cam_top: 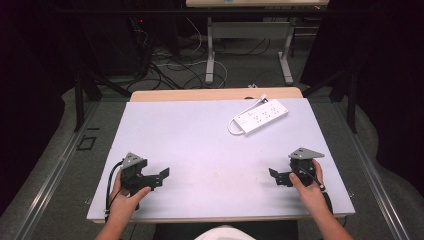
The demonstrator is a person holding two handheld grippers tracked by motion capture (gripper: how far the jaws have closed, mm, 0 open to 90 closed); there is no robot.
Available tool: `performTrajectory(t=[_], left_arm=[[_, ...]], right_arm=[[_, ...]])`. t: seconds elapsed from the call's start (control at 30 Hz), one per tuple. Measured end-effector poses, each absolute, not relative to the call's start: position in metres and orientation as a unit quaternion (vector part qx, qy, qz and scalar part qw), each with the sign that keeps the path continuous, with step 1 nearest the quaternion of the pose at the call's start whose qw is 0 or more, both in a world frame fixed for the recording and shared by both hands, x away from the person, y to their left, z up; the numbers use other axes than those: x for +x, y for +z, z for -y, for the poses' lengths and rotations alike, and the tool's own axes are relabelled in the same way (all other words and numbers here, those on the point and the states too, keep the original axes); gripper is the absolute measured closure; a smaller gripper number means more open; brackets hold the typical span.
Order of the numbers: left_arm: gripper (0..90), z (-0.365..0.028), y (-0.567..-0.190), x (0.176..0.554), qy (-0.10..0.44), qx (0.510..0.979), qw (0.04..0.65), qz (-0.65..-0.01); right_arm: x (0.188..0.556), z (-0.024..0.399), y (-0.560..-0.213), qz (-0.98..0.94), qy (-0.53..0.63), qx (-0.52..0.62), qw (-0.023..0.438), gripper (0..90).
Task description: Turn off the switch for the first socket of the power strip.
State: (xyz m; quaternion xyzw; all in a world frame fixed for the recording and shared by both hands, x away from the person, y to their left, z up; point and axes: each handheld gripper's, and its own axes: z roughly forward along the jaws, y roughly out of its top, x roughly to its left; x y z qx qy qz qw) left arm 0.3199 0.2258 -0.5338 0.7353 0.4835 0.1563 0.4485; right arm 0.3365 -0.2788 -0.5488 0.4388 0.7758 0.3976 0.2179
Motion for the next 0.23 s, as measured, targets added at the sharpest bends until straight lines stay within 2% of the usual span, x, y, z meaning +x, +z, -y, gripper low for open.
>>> performTrajectory(t=[0.23], left_arm=[[2.0,-0.2246,-0.5343,0.3216,0.156,0.735,0.448,-0.485]], right_arm=[[0.3358,0.2776,-0.5524,-0.777,0.4,0.439,0.21,0.0]])
